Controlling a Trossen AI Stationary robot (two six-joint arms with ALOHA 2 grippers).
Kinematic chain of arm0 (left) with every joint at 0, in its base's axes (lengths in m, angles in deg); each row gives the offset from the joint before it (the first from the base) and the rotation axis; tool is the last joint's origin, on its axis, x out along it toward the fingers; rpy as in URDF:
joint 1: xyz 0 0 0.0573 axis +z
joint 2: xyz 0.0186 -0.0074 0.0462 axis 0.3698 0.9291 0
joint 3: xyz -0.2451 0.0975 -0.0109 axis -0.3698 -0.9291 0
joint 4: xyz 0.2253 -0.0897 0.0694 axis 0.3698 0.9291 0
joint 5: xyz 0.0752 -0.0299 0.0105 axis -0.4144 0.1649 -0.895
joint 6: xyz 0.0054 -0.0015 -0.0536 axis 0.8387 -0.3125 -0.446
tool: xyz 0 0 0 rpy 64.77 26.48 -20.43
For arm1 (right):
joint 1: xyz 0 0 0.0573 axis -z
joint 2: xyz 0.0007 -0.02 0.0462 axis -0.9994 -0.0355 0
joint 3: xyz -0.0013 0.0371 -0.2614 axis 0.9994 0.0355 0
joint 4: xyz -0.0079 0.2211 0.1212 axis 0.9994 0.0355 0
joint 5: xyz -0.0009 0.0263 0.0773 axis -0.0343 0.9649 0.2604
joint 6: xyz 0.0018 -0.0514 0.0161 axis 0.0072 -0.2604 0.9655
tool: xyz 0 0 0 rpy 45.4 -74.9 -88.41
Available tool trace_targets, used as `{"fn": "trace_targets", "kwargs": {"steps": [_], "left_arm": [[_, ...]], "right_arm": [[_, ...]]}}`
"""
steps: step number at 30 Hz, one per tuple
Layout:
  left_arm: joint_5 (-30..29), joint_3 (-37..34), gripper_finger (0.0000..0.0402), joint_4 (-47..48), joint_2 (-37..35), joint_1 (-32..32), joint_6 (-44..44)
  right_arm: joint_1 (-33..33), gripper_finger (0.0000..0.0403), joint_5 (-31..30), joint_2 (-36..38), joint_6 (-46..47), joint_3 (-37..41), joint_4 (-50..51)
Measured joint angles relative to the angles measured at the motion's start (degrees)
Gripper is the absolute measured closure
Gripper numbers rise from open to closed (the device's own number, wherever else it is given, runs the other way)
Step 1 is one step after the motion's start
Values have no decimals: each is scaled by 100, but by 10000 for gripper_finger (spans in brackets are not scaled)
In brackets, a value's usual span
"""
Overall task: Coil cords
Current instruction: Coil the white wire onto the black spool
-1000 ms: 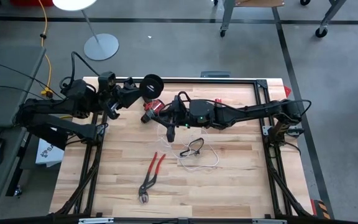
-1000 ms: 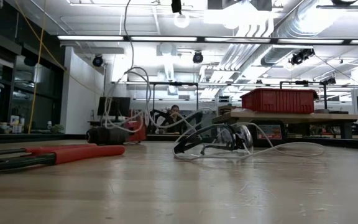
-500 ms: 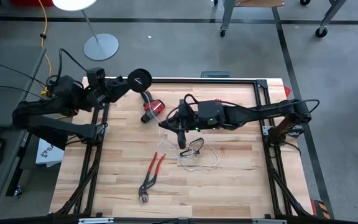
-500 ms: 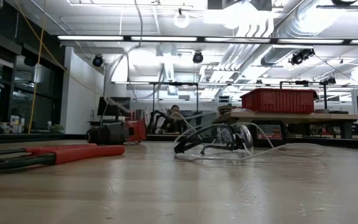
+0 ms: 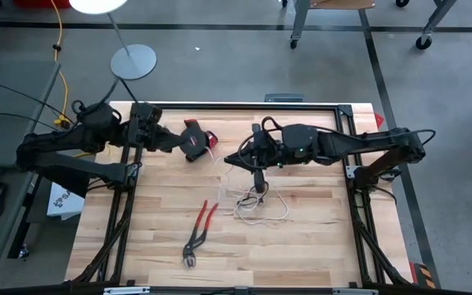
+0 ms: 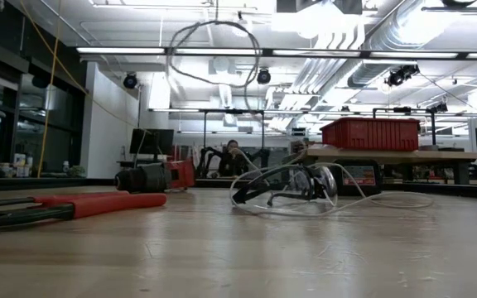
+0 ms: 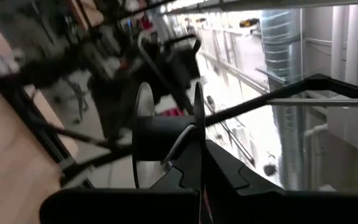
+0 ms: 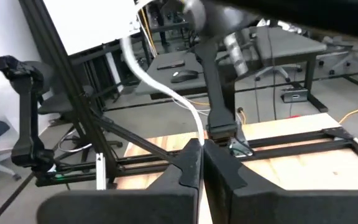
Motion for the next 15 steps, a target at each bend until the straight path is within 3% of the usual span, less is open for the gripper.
{"fn": "trace_targets", "kwargs": {"steps": [6, 15], "left_arm": [[688, -2, 401, -61, 385, 0, -520], [1811, -2, 401, -1087, 1006, -9, -1229]], "right_arm": [[138, 402, 1, 38, -77, -2, -2], [356, 403, -21, 38, -144, -2, -265]]}}
